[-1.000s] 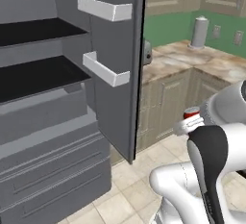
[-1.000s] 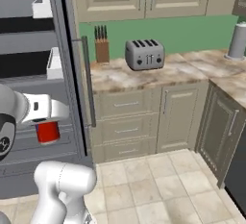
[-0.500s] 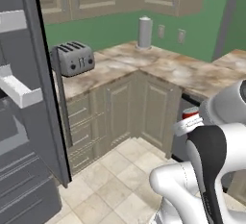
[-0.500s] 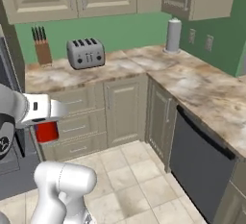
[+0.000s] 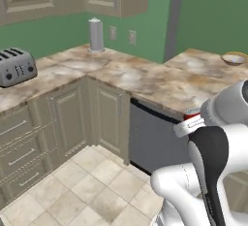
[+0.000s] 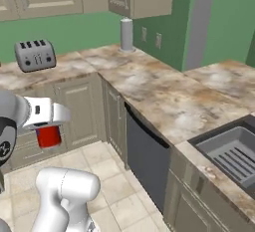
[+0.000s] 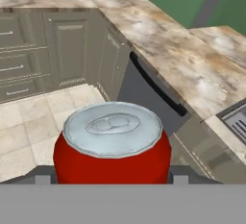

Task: Open the fridge, grab two sodas, and place both sodas inside the bowl with ice on the dining counter.

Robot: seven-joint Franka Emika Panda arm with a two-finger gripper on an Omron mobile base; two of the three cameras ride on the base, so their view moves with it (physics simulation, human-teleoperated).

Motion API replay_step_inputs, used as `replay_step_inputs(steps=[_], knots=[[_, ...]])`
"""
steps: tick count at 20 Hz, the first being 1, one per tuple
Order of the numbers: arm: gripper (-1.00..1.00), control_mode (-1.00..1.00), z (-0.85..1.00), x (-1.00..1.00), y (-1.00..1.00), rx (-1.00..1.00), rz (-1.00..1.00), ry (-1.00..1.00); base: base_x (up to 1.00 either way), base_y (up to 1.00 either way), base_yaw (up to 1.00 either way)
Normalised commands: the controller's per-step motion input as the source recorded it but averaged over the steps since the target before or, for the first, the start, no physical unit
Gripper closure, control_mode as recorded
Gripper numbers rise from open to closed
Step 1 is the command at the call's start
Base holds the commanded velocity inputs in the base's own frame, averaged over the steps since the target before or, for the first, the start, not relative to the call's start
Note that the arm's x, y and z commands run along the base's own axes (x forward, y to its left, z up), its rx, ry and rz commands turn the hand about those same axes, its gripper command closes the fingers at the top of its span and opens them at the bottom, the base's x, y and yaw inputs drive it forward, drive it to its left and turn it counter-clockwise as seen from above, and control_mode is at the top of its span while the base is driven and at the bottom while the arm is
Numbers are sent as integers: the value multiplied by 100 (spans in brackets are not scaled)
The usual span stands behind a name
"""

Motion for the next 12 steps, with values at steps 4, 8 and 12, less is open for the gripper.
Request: replay_step_inputs(steps=[4, 8, 12], knots=[[100, 100, 0, 0, 0, 0, 0, 0, -43, -100, -31], [100, 100, 0, 0, 0, 0, 0, 0, -91, -77, -24], [100, 100, 0, 0, 0, 0, 0, 0, -91, -72, -20]])
